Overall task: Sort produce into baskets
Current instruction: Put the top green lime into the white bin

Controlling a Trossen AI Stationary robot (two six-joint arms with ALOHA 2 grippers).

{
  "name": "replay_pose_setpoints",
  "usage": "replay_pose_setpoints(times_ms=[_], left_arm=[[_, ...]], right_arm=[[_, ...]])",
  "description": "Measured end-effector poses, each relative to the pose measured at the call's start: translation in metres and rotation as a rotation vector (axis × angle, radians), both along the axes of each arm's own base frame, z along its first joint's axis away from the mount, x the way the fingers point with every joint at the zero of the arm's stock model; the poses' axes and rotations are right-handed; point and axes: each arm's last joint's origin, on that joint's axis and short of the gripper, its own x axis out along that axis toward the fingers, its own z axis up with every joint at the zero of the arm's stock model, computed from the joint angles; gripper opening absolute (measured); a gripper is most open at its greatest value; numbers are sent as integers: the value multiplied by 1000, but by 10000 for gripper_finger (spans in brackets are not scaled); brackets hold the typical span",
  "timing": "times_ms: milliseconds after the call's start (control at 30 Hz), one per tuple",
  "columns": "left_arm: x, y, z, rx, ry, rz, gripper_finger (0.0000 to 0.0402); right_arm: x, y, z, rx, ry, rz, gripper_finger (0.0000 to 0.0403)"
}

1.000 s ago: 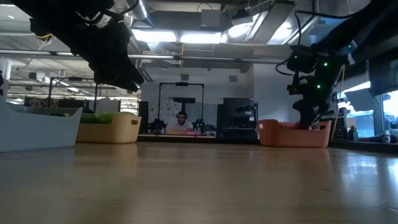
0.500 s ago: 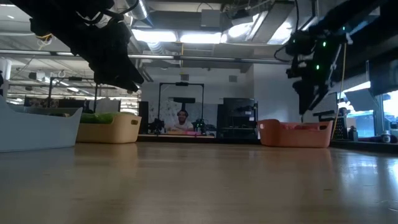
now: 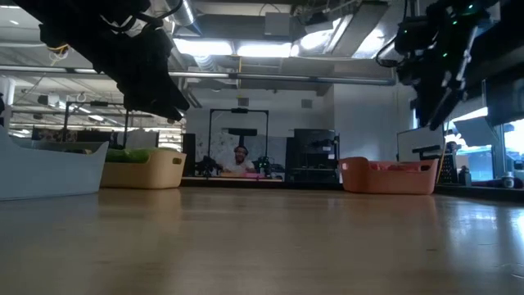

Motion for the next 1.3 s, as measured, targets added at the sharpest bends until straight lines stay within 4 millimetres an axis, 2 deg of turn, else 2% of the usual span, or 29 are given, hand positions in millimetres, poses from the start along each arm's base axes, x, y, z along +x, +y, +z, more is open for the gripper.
replay_pose_setpoints(times_ms=[433,667,1000,1300], left_arm=[[0,0,0,-7,-4,4,251],[0,0,0,-7,-6,5,251],[0,0,0,-7,-7,5,251],[2,0,2,-2,-31,2,251]], right_arm=[[19,61,0,100,48,190,321],[20,93,-3,153,134,261,321],[21,126,-5,176,181,348,321],[27,155,-17,181,319,438,321]])
